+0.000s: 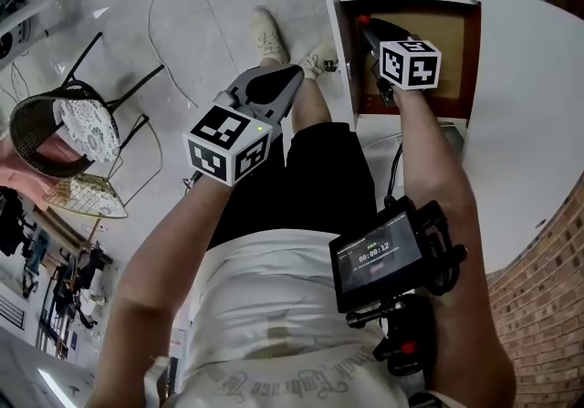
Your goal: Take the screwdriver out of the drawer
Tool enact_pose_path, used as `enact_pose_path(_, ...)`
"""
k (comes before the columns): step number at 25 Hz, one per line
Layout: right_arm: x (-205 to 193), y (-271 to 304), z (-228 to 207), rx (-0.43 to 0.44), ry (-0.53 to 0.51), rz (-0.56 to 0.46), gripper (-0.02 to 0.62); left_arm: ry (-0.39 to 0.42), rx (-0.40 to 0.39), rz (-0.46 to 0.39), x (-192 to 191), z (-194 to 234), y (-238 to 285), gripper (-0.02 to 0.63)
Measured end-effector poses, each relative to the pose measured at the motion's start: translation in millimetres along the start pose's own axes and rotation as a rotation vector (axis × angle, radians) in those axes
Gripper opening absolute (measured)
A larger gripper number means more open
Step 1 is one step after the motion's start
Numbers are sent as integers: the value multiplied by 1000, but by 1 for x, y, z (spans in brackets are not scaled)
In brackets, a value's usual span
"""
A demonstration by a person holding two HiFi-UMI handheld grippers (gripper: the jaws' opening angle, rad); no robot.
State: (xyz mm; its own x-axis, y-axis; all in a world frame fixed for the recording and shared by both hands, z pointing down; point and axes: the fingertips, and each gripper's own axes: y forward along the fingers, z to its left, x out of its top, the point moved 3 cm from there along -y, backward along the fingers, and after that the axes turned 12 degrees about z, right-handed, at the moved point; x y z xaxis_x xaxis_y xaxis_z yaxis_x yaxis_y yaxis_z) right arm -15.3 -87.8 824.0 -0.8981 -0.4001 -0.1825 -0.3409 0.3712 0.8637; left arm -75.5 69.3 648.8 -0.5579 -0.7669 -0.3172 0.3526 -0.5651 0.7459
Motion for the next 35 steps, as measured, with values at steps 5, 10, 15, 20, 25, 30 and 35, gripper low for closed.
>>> enact_pose_path(5,-3,-27,6,-50,-47,-37,103,42,-3,12,11,-15,-5,20)
enact_pose_path(10,-4,-45,11,-72,-35,-68,103,76,5,17,22,-20,-13,20)
enact_pose_path(15,-10,-62,15,-75,-48,-80,103,98,15,6,34,-31,-16,20)
enact_pose_path(20,-11,-107,28,-87,-42,-99,103,113,7,-12,52,-64,-39,20)
enact_pose_path(25,-7,-163,46,-96,-51,-143,103,135,9,-35,68,-102,-67,20)
enact_pose_path(30,-10,-150,46,-94,-44,-177,103,169,25,-35,64,-87,-58,20)
enact_pose_path(35,-10,-151,57,-86,-30,-210,103,182,38,-38,63,-81,-61,20)
